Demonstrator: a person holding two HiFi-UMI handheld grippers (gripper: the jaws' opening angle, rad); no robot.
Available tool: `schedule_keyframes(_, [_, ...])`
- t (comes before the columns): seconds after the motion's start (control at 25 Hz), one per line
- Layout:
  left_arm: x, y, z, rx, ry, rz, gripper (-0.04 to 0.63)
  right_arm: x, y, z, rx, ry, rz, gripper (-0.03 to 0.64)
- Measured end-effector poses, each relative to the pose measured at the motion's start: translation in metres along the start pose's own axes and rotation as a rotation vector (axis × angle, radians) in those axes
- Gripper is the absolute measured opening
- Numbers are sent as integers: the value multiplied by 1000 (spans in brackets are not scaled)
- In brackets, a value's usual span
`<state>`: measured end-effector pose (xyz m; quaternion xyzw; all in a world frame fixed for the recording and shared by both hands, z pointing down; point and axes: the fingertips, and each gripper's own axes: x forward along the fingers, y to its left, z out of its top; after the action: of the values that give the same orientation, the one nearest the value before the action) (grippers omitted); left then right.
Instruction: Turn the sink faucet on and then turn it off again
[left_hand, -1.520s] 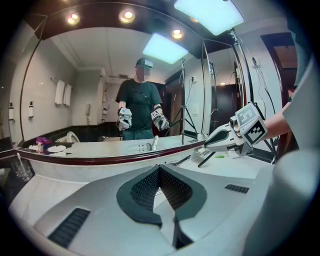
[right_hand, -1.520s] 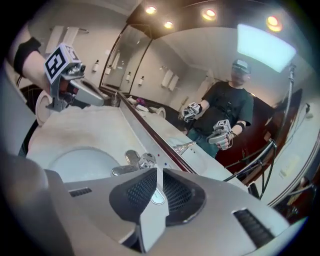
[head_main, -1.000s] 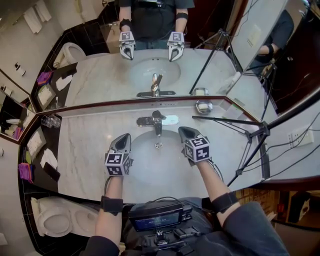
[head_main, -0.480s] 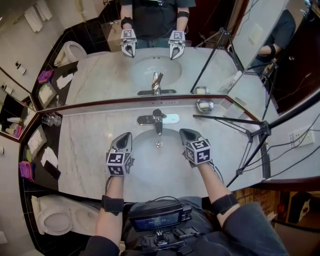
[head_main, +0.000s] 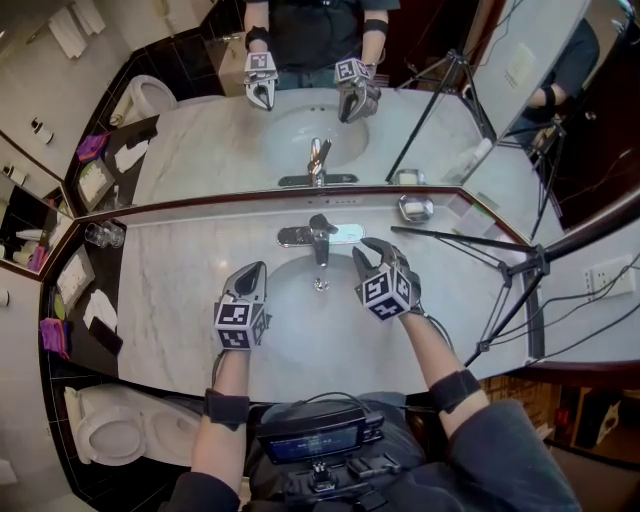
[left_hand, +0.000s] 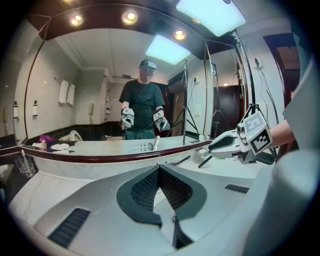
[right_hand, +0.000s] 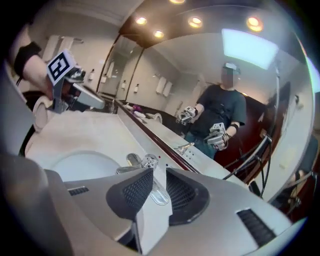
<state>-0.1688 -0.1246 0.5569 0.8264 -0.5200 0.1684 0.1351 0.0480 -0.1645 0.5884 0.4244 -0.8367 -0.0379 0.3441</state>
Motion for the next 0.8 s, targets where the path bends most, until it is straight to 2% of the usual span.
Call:
schedule_keyframes(0.2, [6,1,1,2,0,-1,0,25,6,9,-347,28,45,191])
schedule_keyframes(0.4, [9,4,4,2,0,3,0,49,9,13,-585,47,92,268])
schedule_keyframes(0.56, [12,7,3,-1,3,5,0,67,12,14,-724,68,121,273])
schedule_keyframes(0.8, [13,13,0,-2,16,12,0,89,22,1,-848,103,173,272])
